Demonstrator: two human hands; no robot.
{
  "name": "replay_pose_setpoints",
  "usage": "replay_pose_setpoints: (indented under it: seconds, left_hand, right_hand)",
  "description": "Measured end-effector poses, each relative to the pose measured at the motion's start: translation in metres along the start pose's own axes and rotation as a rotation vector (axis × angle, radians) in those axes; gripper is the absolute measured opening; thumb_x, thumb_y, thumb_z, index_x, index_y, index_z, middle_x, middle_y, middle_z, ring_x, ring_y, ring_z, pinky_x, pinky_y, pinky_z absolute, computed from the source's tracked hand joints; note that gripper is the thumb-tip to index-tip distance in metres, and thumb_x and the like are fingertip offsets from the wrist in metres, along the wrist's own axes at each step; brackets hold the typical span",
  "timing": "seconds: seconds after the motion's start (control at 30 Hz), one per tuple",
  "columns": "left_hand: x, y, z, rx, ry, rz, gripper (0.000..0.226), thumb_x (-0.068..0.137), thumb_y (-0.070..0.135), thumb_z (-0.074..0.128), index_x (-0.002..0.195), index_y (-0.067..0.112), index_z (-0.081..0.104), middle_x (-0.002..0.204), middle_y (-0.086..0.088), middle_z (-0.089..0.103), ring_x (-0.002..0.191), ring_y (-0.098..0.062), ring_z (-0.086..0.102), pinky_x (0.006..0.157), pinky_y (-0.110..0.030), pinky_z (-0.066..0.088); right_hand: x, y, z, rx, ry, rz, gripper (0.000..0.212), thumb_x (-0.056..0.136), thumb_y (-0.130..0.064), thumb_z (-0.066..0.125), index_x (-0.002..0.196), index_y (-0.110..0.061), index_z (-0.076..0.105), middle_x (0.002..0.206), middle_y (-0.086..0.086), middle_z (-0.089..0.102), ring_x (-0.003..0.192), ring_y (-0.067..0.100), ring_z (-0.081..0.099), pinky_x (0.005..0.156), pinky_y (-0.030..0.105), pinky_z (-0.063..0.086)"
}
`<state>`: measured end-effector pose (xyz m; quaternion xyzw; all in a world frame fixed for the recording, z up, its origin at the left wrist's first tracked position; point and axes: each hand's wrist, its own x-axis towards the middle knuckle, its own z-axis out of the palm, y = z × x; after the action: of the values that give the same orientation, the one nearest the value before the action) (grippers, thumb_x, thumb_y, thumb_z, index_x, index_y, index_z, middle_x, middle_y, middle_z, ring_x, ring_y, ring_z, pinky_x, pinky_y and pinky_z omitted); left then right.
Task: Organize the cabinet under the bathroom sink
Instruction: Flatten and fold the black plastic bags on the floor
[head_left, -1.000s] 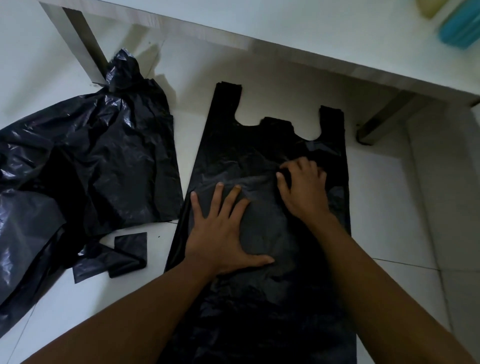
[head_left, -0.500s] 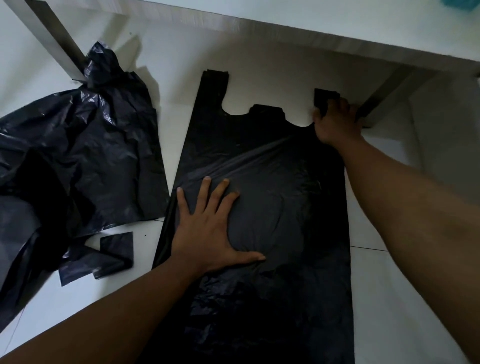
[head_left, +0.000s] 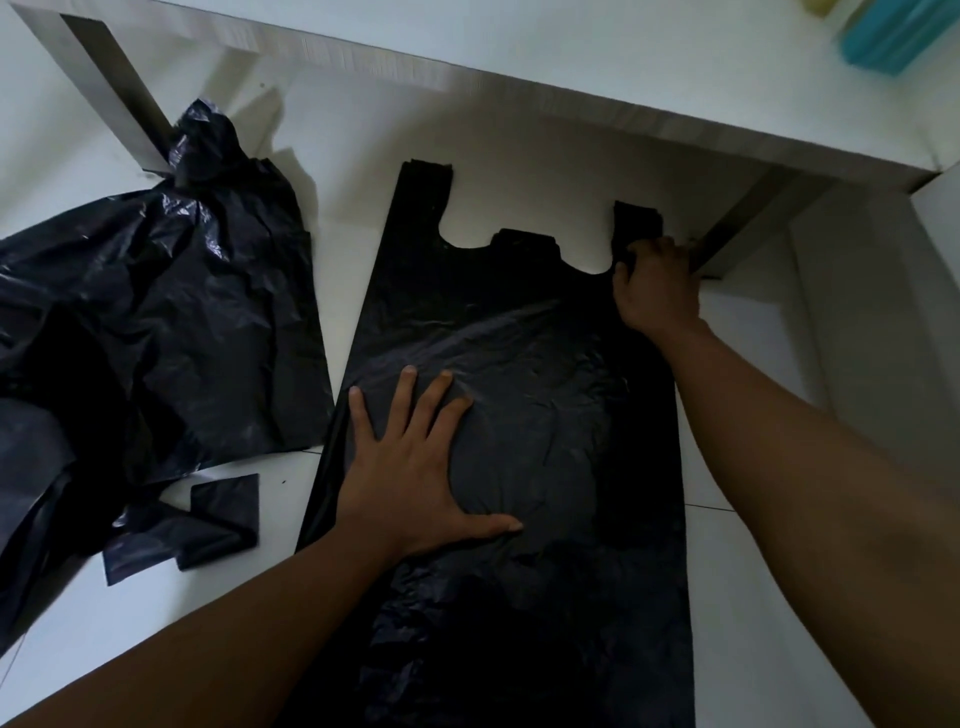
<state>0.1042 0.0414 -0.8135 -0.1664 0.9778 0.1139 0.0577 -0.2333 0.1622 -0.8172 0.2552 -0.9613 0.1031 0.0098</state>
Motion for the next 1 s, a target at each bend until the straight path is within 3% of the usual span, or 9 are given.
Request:
replay_pose_setpoints:
  seconds: [0.17,0.3,0.37,0.43,0.5,0.63,0.77,1.0]
  left_hand:
    - [0.001,0.000,0.002,-0.018,0.012,0.002,0.131,0.052,0.109,0.029,0.154,0.027,0.033,0.167,0.003,0.014,0.155,-0.027,-0.007,0.113,-0.075,0.000]
    - [0.001,-0.001,0.002,-0.009,0.017,0.000,0.133,0.051,0.110,0.028,0.156,0.027,0.030,0.168,0.003,0.013,0.155,-0.026,-0.008,0.113,-0.074,0.000]
    - [0.001,-0.001,0.002,-0.008,0.016,-0.001,0.133,0.051,0.110,0.028,0.156,0.028,0.030,0.168,0.003,0.012,0.155,-0.026,-0.009,0.113,-0.074,0.000]
    - [0.001,-0.001,0.003,-0.006,0.011,0.000,0.133,0.051,0.110,0.027,0.156,0.028,0.029,0.168,0.003,0.011,0.155,-0.026,-0.009,0.113,-0.074,-0.001]
    - [0.001,-0.002,0.003,-0.014,0.019,0.001,0.133,0.051,0.110,0.026,0.156,0.028,0.029,0.168,0.004,0.011,0.155,-0.026,-0.009,0.113,-0.074,-0.002]
    - [-0.001,-0.002,0.003,-0.006,0.034,0.002,0.134,0.050,0.110,0.024,0.156,0.029,0.028,0.168,0.004,0.010,0.155,-0.026,-0.010,0.112,-0.074,-0.003]
    - [-0.003,-0.001,0.003,-0.013,0.036,0.013,0.136,0.049,0.111,0.022,0.157,0.029,0.024,0.168,0.005,0.008,0.154,-0.025,-0.013,0.113,-0.073,-0.007]
    - [-0.007,-0.006,0.003,-0.092,0.055,0.042,0.113,0.067,0.101,0.014,0.156,0.032,0.021,0.168,0.006,0.006,0.154,-0.022,-0.013,0.113,-0.070,-0.015]
  right_hand:
    - [0.039,0.002,-0.003,-0.064,-0.214,0.062,0.054,0.105,-0.036,0.024,0.155,-0.014,0.024,0.161,0.009,0.021,0.144,0.039,0.022,0.117,0.055,0.019]
    - [0.056,-0.001,-0.013,-0.028,-0.255,0.227,0.063,0.103,-0.029,0.033,0.157,-0.010,0.008,0.164,0.011,0.009,0.147,0.040,0.009,0.121,0.049,0.012]
    - [0.048,-0.008,-0.019,0.017,-0.097,0.178,0.058,0.102,-0.025,0.036,0.155,-0.009,0.021,0.160,0.015,0.020,0.143,0.040,0.020,0.117,0.052,0.022]
    - [0.023,-0.021,-0.025,0.026,0.080,0.084,0.047,0.099,-0.027,0.041,0.143,-0.010,0.045,0.148,0.017,0.039,0.133,0.038,0.035,0.106,0.050,0.033]
    - [-0.015,-0.040,-0.028,0.092,0.170,0.027,0.036,0.098,-0.028,0.045,0.127,-0.012,0.058,0.135,0.016,0.050,0.124,0.035,0.042,0.100,0.044,0.032]
    - [-0.111,-0.075,-0.021,0.167,0.138,-0.052,0.025,0.098,-0.033,0.046,0.113,-0.020,0.061,0.120,0.007,0.054,0.113,0.026,0.046,0.090,0.038,0.029]
    - [-0.194,-0.092,-0.006,0.131,0.097,-0.017,0.021,0.097,-0.036,0.049,0.106,-0.021,0.060,0.109,0.004,0.055,0.104,0.024,0.047,0.087,0.042,0.031]
    - [-0.227,-0.108,-0.008,0.048,-0.101,0.035,0.039,0.104,-0.040,0.033,0.131,-0.023,0.055,0.133,0.003,0.051,0.124,0.025,0.041,0.101,0.048,0.034]
